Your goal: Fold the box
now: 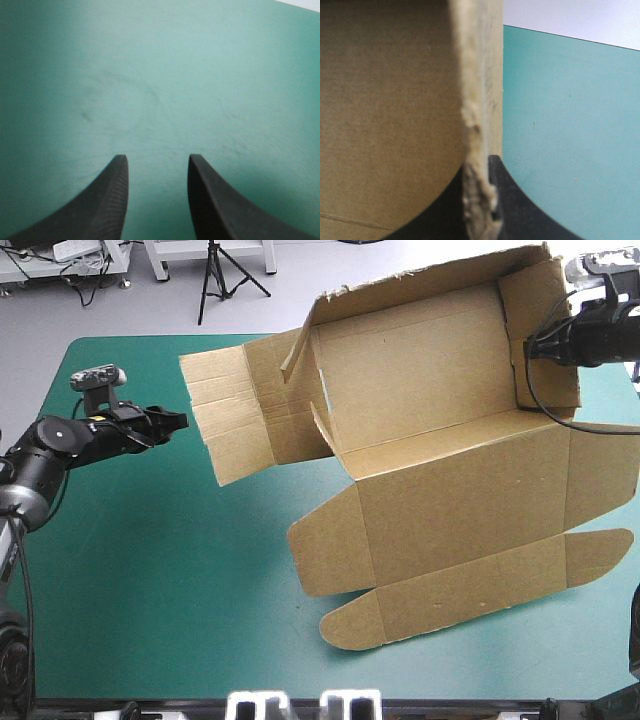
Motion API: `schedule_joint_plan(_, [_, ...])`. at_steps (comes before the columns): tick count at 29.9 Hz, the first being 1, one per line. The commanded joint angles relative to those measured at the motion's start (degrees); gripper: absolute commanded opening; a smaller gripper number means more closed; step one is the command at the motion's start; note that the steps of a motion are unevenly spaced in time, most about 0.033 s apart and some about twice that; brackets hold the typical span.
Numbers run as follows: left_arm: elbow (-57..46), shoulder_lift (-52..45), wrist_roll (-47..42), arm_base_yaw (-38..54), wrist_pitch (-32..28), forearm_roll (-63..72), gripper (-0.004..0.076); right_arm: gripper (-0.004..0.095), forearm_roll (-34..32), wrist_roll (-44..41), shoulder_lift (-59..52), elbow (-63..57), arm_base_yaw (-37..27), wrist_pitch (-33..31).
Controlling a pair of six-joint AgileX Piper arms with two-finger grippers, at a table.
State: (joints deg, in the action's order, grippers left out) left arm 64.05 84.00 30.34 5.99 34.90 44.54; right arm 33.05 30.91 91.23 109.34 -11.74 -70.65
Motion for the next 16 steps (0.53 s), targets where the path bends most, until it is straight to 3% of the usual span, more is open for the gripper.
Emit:
schedule_joint_plan(1, [1.6,2.1,14.4,0.1,4.8,19.1,0.0286,-0.0018,4.5,0.0,-2.7,1.7,-0.4,-1.4])
schedule_joint_plan(6, [1.6,6.7,27.3,0.1,15.4,37.8,0.0286,-0.0018,7.2,0.3,-2.7,1.7,-0.4,-1.4])
schedule_joint_plan(16, [1.6,7.8,34.1,0.1,35.0,47.6,0.0286,-0.0018,10.5,1.2,-1.6,1.5,-0.1,-1.4])
